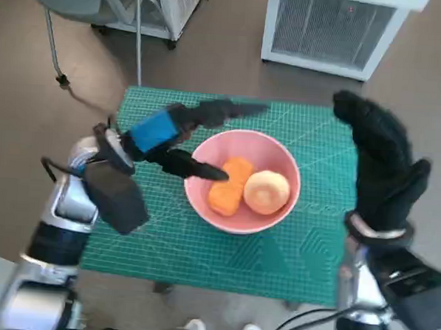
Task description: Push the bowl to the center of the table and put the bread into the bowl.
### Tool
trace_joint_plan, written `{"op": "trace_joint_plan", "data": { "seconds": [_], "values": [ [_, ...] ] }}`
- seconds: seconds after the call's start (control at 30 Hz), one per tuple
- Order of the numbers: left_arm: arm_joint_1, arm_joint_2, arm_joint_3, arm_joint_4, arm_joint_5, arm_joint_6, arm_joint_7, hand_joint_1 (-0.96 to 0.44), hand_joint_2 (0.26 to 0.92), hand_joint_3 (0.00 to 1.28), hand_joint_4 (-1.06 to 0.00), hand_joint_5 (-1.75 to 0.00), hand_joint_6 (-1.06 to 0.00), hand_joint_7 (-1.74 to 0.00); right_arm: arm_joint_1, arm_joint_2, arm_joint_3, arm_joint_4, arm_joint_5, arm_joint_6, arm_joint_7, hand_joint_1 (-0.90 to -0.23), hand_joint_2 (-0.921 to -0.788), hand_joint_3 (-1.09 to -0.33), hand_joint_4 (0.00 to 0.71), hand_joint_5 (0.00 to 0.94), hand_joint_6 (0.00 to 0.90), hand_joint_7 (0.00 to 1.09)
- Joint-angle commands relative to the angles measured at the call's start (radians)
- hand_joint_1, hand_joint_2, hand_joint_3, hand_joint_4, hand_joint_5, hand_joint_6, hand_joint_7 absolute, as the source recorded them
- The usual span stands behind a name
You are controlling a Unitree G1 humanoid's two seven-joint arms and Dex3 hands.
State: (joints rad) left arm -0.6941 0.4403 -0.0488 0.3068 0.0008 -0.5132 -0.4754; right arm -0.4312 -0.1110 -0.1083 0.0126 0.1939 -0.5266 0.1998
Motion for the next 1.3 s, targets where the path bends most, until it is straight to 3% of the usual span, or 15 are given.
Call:
{"op": "trace_joint_plan", "data": {
  "seconds": [0.03,0.5,1.3],
  "values": [
    [0.048,-0.079,0.130,0.020,-0.203,-0.085,0.031,-0.43,0.921,0.15,-0.39,-0.04,-0.43,-0.10,-0.029,-0.013,-0.011,-0.006,0.001,0.037,-0.011,-0.520,-0.921,-0.736,0.329,0.022,-0.001,0.68],
    [0.145,-0.260,0.196,-0.103,-0.375,-0.043,0.118,-0.44,0.921,0.24,-0.37,-0.01,-0.42,-0.06,-0.091,-0.032,-0.025,0.016,-0.015,0.047,-0.014,-0.528,-0.921,-0.696,0.353,0.034,0.020,0.75],
    [0.177,-0.302,0.161,-0.128,-0.354,0.057,0.085,-0.41,0.921,0.24,-0.39,-0.01,-0.40,-0.02,-0.128,-0.056,-0.020,0.053,-0.021,0.031,0.000,-0.531,-0.921,-0.687,0.352,0.031,0.005,0.73]
  ]
}}
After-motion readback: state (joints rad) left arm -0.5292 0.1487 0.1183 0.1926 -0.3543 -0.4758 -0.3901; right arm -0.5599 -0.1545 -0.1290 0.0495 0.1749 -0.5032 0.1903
